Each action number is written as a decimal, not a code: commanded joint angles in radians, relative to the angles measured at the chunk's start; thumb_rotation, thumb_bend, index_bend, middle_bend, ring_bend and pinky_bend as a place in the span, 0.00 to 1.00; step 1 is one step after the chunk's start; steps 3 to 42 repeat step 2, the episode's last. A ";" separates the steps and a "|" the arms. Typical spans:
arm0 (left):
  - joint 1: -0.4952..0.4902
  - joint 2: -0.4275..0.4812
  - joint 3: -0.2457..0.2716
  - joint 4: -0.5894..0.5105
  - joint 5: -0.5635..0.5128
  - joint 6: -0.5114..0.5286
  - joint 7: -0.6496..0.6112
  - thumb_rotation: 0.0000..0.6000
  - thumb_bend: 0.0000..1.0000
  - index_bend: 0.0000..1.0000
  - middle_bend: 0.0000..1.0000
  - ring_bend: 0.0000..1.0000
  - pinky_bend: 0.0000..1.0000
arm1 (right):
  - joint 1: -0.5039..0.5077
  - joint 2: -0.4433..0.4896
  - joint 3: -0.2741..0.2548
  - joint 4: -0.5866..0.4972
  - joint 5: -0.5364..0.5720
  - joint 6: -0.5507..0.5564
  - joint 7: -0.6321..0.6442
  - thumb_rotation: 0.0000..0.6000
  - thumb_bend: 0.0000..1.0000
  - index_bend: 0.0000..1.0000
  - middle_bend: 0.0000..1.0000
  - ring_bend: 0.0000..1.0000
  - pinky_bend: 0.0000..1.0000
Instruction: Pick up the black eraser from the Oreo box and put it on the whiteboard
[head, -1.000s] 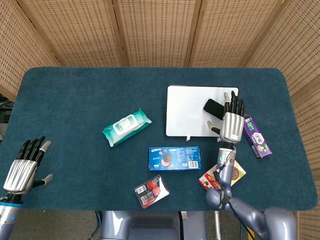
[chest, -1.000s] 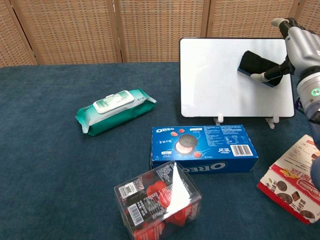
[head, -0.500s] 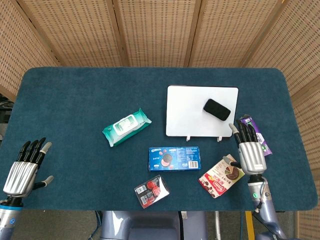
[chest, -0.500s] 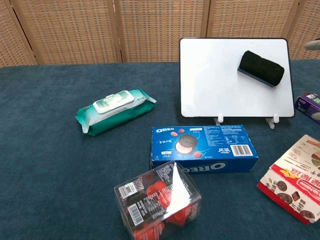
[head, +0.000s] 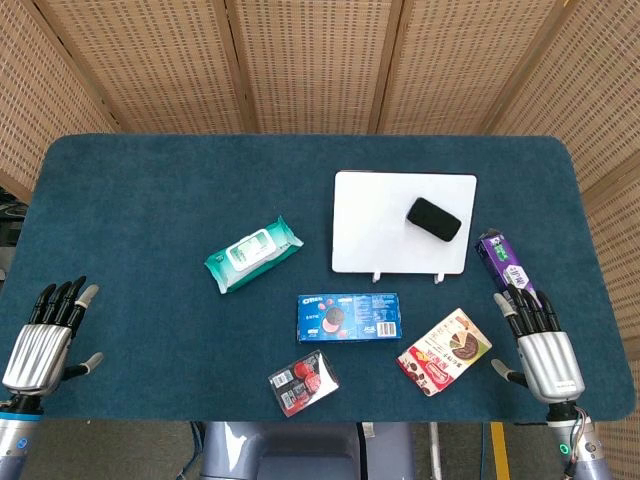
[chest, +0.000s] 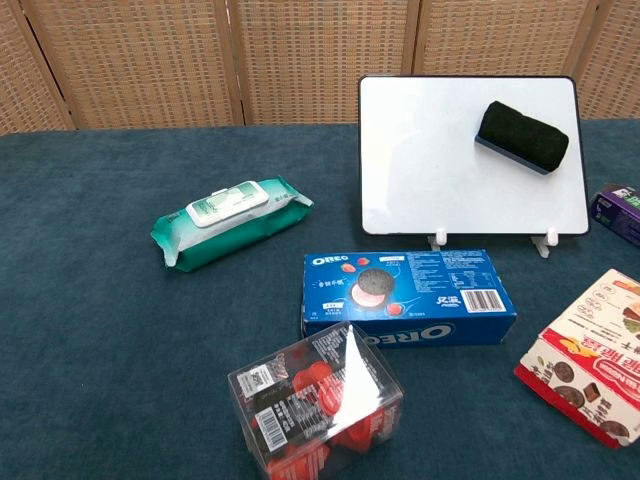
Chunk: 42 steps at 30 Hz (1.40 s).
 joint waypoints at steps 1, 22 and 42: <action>0.000 0.001 -0.002 -0.003 -0.002 0.000 0.003 1.00 0.15 0.00 0.00 0.00 0.00 | -0.009 0.007 0.012 0.001 0.003 -0.001 0.014 1.00 0.00 0.00 0.00 0.00 0.00; 0.001 0.001 -0.002 -0.004 -0.002 0.001 0.004 1.00 0.15 0.00 0.00 0.00 0.00 | -0.011 0.010 0.015 -0.002 0.005 -0.001 0.016 1.00 0.00 0.00 0.00 0.00 0.00; 0.001 0.001 -0.002 -0.004 -0.002 0.001 0.004 1.00 0.15 0.00 0.00 0.00 0.00 | -0.011 0.010 0.015 -0.002 0.005 -0.001 0.016 1.00 0.00 0.00 0.00 0.00 0.00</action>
